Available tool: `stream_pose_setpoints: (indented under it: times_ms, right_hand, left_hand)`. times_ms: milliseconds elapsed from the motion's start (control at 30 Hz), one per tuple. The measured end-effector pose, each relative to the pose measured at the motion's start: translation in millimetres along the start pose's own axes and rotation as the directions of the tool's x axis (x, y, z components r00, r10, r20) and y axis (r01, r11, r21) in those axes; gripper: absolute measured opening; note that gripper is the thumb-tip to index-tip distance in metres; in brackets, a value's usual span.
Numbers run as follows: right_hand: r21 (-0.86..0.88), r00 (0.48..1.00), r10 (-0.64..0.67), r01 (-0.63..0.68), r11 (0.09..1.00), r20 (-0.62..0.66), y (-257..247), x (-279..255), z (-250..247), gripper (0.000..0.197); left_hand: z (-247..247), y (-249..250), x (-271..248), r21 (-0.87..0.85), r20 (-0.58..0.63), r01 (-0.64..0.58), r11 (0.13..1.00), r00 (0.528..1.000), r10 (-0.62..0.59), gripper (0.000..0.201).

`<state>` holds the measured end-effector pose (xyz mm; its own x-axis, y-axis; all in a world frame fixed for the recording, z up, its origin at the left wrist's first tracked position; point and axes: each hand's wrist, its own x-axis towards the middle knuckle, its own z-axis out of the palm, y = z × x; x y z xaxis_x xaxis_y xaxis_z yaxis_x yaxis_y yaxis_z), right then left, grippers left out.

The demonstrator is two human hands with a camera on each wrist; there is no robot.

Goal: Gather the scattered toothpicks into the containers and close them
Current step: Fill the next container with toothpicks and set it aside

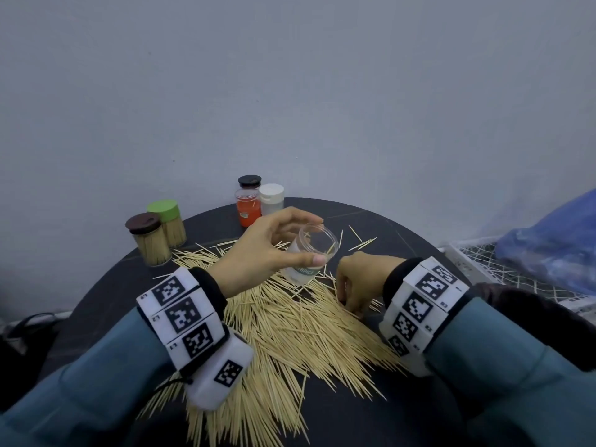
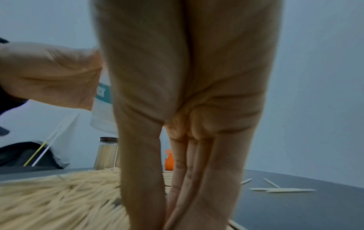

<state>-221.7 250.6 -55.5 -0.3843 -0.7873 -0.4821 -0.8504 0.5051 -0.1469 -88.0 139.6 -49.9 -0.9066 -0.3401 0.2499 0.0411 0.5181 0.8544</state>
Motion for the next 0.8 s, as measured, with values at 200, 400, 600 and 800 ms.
stream_pose_setpoints:
  times_ms: [200, 400, 600, 800]
  right_hand:
    - [-0.038, 0.996, 0.043, -0.040, 0.998, 0.081, -13.0, -3.7, -6.4, 0.041]
    - [-0.150, 0.998, 0.035, -0.026, 0.988, 0.060, -22.7, -1.3, 2.9, 0.041]
    - [-0.144, 0.999, 0.005, 0.003, 0.990, 0.053, -26.4, 1.8, 3.3, 0.053]
    - [-0.130, 0.996, -0.032, 0.042, 0.991, 0.079, -26.4, 4.0, -0.2, 0.040]
  left_hand:
    - [-11.4, -7.6, -0.7, -0.017, -0.052, 0.030, 0.999, 0.998, -0.031, 0.059]
    - [-12.4, -10.5, -0.4, -0.015, -0.058, 0.038, 0.999, 0.998, -0.039, 0.059]
    - [-13.4, -11.6, -0.4, -0.016, -0.062, 0.024, 1.000, 0.998, -0.025, 0.059]
    - [-15.0, -12.6, -1.4, -0.004, -0.069, 0.034, 0.999, 0.997, -0.034, 0.059]
